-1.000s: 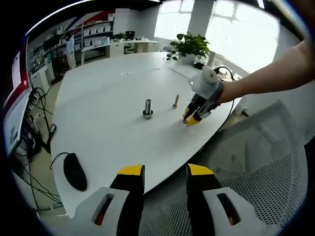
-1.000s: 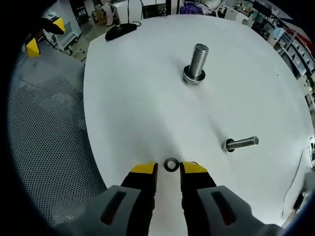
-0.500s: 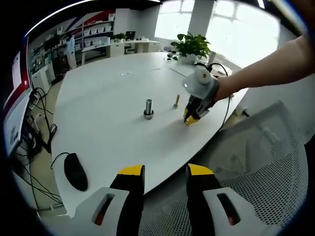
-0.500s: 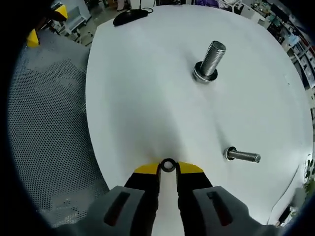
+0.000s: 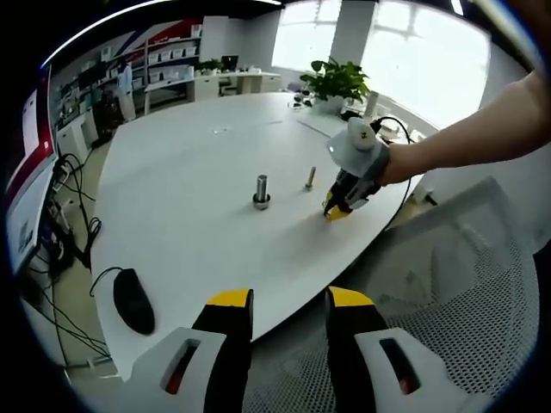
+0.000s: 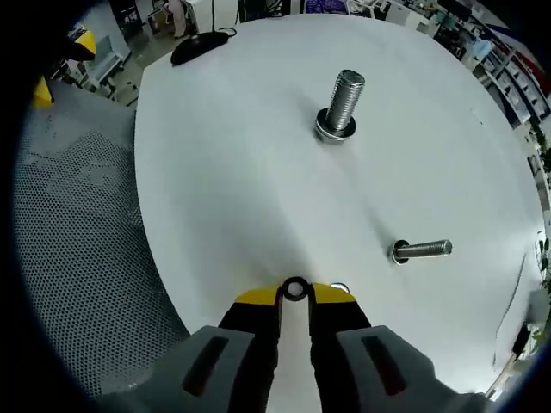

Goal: Place the washer onto the threaded stud by aligning its center hole with the stud, sliding it down to the base, and recovering from edge contact or off-axis alignment until the washer reaches the visible bottom stop.

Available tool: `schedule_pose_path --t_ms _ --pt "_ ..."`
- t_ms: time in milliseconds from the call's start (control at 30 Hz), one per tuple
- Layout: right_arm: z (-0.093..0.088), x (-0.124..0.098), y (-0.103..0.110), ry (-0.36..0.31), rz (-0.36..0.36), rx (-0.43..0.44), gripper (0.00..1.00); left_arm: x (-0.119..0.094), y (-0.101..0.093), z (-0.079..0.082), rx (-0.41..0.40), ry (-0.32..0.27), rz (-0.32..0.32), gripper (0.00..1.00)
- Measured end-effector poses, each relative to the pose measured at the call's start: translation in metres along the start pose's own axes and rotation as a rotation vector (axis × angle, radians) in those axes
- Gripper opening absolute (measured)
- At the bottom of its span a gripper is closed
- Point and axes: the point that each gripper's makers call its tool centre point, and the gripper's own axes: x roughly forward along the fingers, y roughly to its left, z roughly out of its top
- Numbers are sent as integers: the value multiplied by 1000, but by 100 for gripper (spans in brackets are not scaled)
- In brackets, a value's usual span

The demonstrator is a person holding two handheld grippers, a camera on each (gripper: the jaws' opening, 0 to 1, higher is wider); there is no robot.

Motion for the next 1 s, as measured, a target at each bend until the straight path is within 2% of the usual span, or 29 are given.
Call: schedule_pose_path --t_ms 167,300,467,600,833,1000 --pt "-2 -2 -3 0 -10 37 14 -1 1 0 -3 -2 2 31" --pt "1 -8 -6 -36 -2 113 14 -1 1 1 -5 -6 3 31" --pt "2 -16 -14 -46 -18 113 14 -1 1 0 -3 -4 4 31" --pt "9 -25 -21 -83 -30 142 14 -1 1 1 -3 -6 6 31" --pt "13 -33 -32 -94 -60 116 14 -1 1 1 -2 -5 5 31" --pt "21 -41 -41 -97 -83 68 14 -1 1 1 -5 -8 8 31"
